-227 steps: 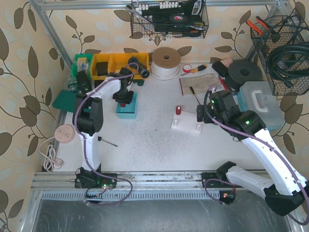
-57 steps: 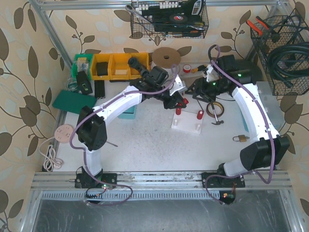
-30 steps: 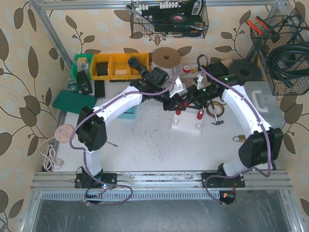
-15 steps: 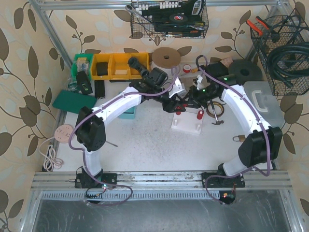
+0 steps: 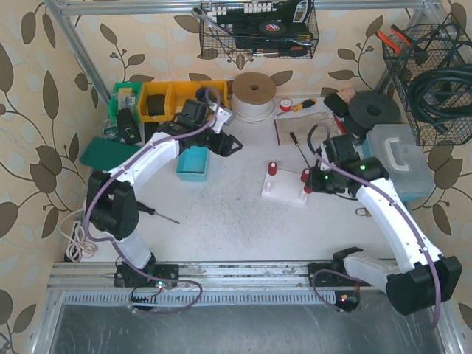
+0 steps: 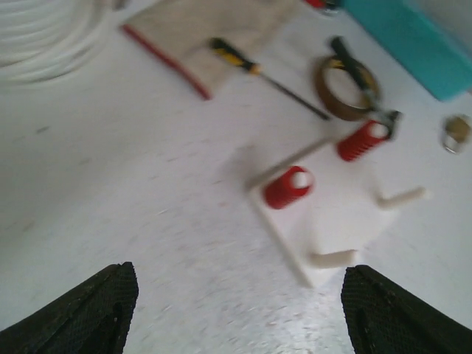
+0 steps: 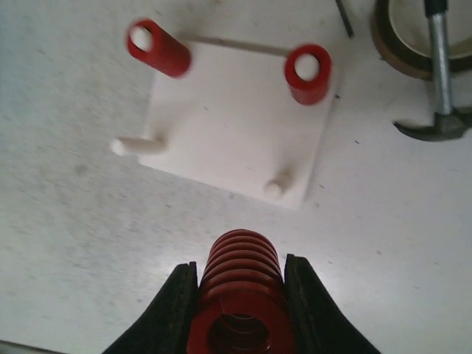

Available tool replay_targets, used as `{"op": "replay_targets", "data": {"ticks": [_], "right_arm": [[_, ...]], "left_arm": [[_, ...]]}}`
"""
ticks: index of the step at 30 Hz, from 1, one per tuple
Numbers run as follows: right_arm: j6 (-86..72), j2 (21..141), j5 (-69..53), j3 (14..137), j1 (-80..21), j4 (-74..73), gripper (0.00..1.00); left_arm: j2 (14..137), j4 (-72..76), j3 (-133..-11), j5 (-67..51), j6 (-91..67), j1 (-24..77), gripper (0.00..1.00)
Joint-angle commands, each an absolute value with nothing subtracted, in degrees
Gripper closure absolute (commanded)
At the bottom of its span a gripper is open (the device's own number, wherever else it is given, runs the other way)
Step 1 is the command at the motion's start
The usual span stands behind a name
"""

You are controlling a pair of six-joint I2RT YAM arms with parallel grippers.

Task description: Install the large spring

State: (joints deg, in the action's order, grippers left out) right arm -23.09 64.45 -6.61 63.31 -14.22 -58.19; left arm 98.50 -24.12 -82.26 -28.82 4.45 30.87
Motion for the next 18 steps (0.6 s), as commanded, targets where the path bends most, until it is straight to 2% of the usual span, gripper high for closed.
{"op": "replay_targets", "data": {"ticks": [1,6,11,18], "right_arm": [[-18.94,60.07,3.30,58.17,-16.65,-54.65,1.00],[-19.47,59.94,8.74,54.50,-19.68,-52.95,1.00],[-19.90,60.22,7.82,51.71,-19.82,-48.29,1.00],[-20.59,63.44,6.49,51.77,-20.09,-44.25,1.00]], "left_arm": [[94.52,-25.71,-80.78,-20.96,-2.95,26.92,0.21],[94.65,-30.19,-82.51,-8.07,-4.96,26.02,0.19],[95.09,-32.86,-84.31,-2.70,-4.97,25.89,0.18],[95.76,-32.51,-83.64,-9.17,-9.81,21.67,0.14]]}}
